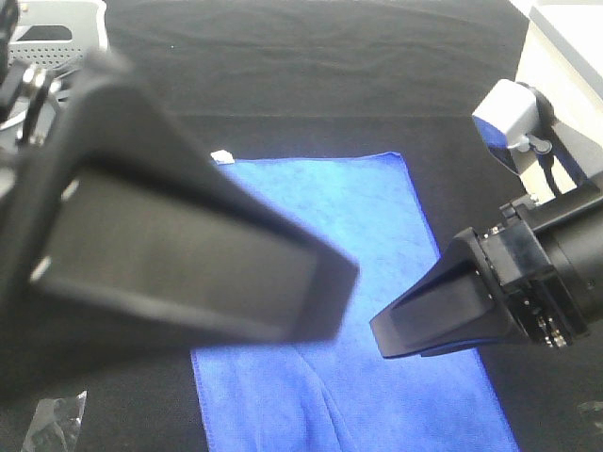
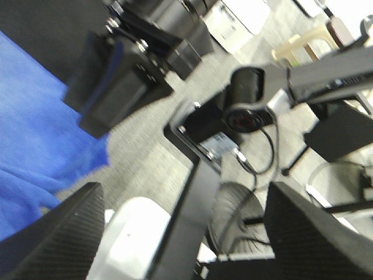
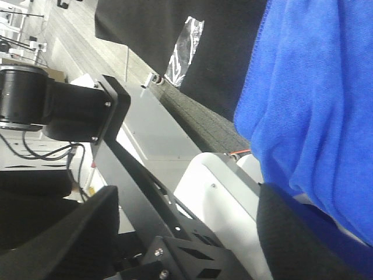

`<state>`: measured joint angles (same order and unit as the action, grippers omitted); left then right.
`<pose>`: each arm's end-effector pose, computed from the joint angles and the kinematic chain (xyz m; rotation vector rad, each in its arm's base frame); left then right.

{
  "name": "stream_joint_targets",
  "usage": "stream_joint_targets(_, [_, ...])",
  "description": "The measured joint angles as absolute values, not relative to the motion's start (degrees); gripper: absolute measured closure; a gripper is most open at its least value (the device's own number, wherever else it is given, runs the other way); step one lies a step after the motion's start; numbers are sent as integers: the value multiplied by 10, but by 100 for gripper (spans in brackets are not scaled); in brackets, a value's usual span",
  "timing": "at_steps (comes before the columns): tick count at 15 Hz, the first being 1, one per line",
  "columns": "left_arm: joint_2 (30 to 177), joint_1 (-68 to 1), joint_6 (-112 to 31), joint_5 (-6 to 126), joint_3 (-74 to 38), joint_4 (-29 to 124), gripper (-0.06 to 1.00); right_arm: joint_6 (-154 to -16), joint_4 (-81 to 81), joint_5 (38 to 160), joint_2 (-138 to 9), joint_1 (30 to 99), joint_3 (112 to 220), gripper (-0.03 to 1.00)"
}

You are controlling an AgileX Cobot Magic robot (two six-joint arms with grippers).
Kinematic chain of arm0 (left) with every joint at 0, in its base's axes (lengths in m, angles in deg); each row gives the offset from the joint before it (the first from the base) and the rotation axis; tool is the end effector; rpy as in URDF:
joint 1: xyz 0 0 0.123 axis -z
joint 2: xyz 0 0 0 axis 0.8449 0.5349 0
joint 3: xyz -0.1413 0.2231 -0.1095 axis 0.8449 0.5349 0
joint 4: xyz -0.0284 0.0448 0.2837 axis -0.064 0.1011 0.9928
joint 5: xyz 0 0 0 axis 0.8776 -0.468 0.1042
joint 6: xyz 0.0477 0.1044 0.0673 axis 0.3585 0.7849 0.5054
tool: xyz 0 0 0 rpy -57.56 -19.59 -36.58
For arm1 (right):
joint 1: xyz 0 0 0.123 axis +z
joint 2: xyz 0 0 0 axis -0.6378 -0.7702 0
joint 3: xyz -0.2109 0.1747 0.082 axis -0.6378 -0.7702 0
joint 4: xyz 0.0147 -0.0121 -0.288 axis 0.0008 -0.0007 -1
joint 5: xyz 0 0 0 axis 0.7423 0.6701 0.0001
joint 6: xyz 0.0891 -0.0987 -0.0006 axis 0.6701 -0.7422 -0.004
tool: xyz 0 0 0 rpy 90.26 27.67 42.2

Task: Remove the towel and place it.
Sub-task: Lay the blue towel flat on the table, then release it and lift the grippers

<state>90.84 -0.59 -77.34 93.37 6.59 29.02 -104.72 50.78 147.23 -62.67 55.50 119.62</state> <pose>0.1209 -0.2645 0.3348 0.7715 2.2566 -1.1549 0.1923 0.1549 0.1756 -0.5665 2.6434 1.2019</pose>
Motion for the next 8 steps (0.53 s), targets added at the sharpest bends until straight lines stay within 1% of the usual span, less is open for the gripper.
stream_joint_targets(1, [908,-11,-804,926,66,323,22,-1038,493,1460,-627,555,1205,29])
stream_joint_targets(3, [908,-53,-856,947,66,371,22,-987,425,1435,-628,555,1248,29])
stream_joint_targets(5, [908,-134,-861,981,66,384,22,-914,314,1429,-632,555,1314,29])
stream_joint_targets(6, [912,-196,-841,982,66,377,22,-873,261,1435,-643,555,1347,29])
stream_joint_targets(7, [923,-232,-816,988,66,356,22,-834,204,1451,-673,554,1393,29])
stream_joint_targets(8, [941,-264,-782,998,64,334,22,-821,190,1460,-699,554,1421,29])
